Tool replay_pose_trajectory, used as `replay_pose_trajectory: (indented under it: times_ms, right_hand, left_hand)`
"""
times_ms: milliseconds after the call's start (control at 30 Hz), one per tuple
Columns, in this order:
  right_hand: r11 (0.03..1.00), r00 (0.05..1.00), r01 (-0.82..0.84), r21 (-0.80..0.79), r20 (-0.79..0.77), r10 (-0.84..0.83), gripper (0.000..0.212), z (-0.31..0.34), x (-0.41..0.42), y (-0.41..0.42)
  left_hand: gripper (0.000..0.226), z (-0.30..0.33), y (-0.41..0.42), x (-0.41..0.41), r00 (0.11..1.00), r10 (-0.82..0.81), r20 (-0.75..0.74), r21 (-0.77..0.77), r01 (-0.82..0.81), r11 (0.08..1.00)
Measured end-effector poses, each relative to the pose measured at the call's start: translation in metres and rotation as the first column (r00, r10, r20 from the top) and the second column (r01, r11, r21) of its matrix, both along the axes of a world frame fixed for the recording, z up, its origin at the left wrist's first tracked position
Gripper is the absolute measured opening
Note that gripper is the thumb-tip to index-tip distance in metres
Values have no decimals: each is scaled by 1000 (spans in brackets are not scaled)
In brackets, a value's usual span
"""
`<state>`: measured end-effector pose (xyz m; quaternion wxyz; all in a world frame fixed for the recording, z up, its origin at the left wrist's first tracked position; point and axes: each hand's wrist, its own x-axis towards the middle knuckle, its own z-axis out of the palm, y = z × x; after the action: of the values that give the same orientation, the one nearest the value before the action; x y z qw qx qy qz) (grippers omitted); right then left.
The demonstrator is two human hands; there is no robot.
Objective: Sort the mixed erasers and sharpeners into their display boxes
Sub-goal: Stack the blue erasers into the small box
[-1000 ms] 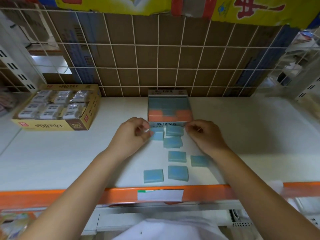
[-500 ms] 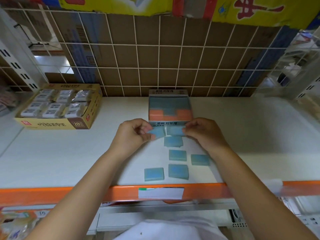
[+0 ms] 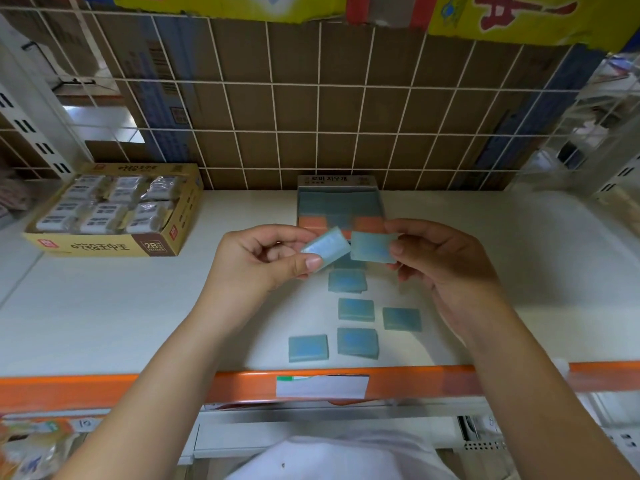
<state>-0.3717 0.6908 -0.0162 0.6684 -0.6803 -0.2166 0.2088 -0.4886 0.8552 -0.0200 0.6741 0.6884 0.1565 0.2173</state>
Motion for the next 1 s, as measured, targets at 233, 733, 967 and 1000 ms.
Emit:
replay_pose_trajectory:
  times_ms: [233, 733, 967, 1000]
  right_hand:
    - [999, 999, -29, 42, -24, 30, 37, -8, -8, 2]
    - [950, 909, -38, 309, -384, 161, 21, -10, 24, 21]
    - [980, 949, -103, 173, -277, 149, 17, -9, 51, 26]
    - [994, 971, -86, 70, -218, 99, 20, -9, 54, 28]
  left_hand:
    - [25, -2, -2, 0, 999, 22, 24, 67, -24, 997]
    - [21, -15, 16, 30, 993, 104, -57, 34, -102, 994]
    - [14, -28, 41, 54, 977, 156, -147, 61, -148, 987]
    - [15, -30, 42, 57, 976, 154, -152, 75, -144, 987]
